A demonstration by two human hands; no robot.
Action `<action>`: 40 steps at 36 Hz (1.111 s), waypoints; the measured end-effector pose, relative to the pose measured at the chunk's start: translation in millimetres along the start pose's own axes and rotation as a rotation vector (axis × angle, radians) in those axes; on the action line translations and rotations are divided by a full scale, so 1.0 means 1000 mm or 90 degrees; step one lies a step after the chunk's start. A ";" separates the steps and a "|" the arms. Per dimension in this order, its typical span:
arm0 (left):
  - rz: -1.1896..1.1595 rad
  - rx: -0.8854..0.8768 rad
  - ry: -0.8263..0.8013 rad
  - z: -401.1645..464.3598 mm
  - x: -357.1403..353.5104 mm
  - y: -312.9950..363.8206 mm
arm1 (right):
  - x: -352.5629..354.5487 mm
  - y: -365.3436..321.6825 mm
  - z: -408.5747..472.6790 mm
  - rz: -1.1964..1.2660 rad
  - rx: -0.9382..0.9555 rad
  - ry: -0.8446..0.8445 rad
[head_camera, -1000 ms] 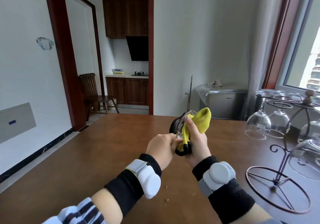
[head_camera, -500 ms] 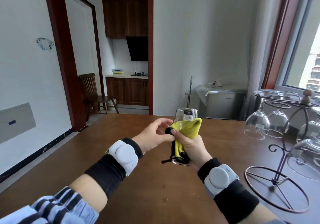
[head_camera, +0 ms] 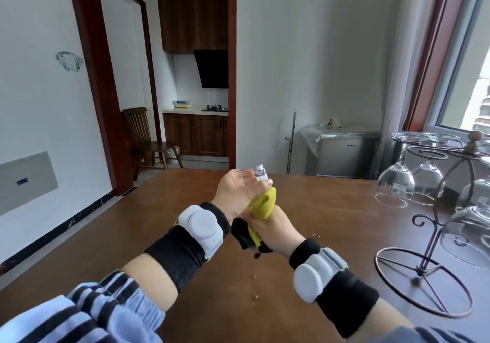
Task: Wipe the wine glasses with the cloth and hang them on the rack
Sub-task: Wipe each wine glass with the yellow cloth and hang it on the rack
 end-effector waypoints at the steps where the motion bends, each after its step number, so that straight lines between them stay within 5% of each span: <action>1: 0.000 -0.001 0.025 0.001 0.002 0.001 | -0.003 0.000 0.002 -0.037 -0.031 0.023; 5: 0.035 -0.014 0.082 0.000 0.013 0.002 | -0.010 -0.004 -0.002 -0.122 -0.058 0.114; 9: 0.028 0.009 0.079 0.001 0.026 0.001 | -0.017 -0.010 -0.006 -0.080 -0.016 0.033; 17: -0.074 0.059 -0.037 -0.006 0.032 0.013 | -0.014 -0.016 -0.018 0.467 -0.129 -0.193; 24: -0.228 0.103 -0.003 -0.006 0.027 0.015 | -0.011 0.000 -0.024 0.731 -0.233 -0.215; 29: -0.242 0.104 0.100 -0.001 0.038 0.014 | 0.000 -0.006 -0.034 0.795 -0.181 -0.221; 32: -0.236 0.117 0.153 -0.002 0.038 0.012 | -0.004 -0.014 -0.032 0.695 -0.106 -0.208; 35: -0.236 0.129 0.190 -0.008 0.038 0.010 | -0.005 -0.022 -0.026 0.613 0.005 -0.124; 40: -0.223 0.098 0.189 -0.012 0.033 0.010 | -0.008 -0.015 -0.023 0.683 -0.024 -0.023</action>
Point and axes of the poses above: each hand's wrist, its own z-axis towards the middle knuckle, its own x-axis out of the back of the hand, y = z × x, the point moved 6 cm from there along z, towards the middle knuckle, and after that the axes turned 7 degrees about -x, right-handed, at the moved point
